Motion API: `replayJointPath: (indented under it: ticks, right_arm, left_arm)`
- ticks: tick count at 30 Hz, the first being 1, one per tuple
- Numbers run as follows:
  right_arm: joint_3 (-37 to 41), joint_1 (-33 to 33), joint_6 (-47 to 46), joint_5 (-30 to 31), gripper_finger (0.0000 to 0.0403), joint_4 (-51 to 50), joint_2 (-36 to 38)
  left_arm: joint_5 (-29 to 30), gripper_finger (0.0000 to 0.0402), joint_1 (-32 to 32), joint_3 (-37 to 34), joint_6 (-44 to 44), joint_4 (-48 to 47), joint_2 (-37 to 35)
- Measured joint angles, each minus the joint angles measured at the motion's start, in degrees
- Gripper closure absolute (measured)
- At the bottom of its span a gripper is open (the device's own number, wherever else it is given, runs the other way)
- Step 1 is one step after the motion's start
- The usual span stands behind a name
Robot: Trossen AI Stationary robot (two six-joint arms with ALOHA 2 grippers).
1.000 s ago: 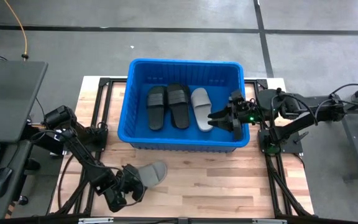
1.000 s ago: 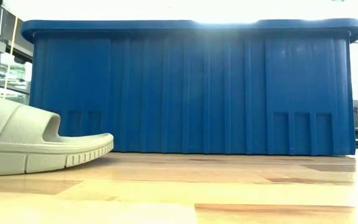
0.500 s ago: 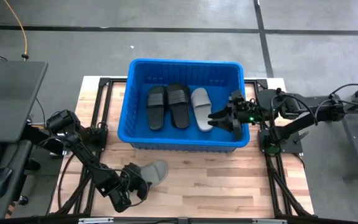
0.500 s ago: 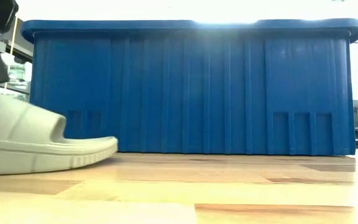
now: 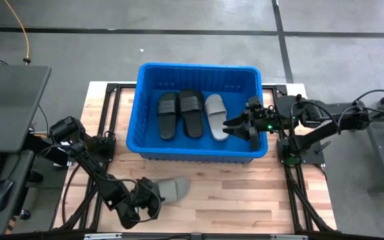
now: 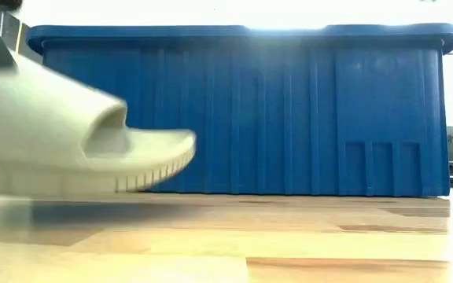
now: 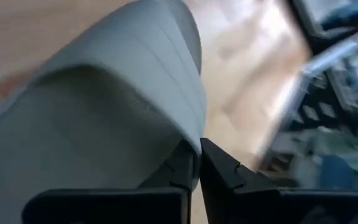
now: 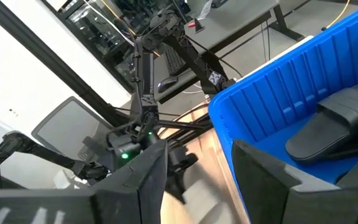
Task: Pick and place slides into bin
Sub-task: Put the gray slide into the blue bin
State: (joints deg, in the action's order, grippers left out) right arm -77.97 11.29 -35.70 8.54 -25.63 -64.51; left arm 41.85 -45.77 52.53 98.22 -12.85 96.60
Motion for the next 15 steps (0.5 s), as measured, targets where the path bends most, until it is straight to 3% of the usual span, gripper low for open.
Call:
replayJointPath:
  ticks: [5, 10, 15]
  right_arm:
    - [0.0, 0.0, 0.2, 0.5, 0.0233, -0.2, 0.0]
    - [0.0, 0.0, 0.9, 0.5, 0.0233, -1.0, 0.0]
    - [0.1, 0.0, 1.2, 0.5, 0.0233, -1.1, 0.0]
  left_arm:
    - [-0.6, 0.0398, -0.4, 0.1, -6.7, 7.5, -1.1]
    - [5.3, 0.0399, -0.4, 2.5, -11.3, 10.0, -3.1]
    - [6.3, 0.04, -0.3, 6.6, -20.8, 12.0, -6.3]
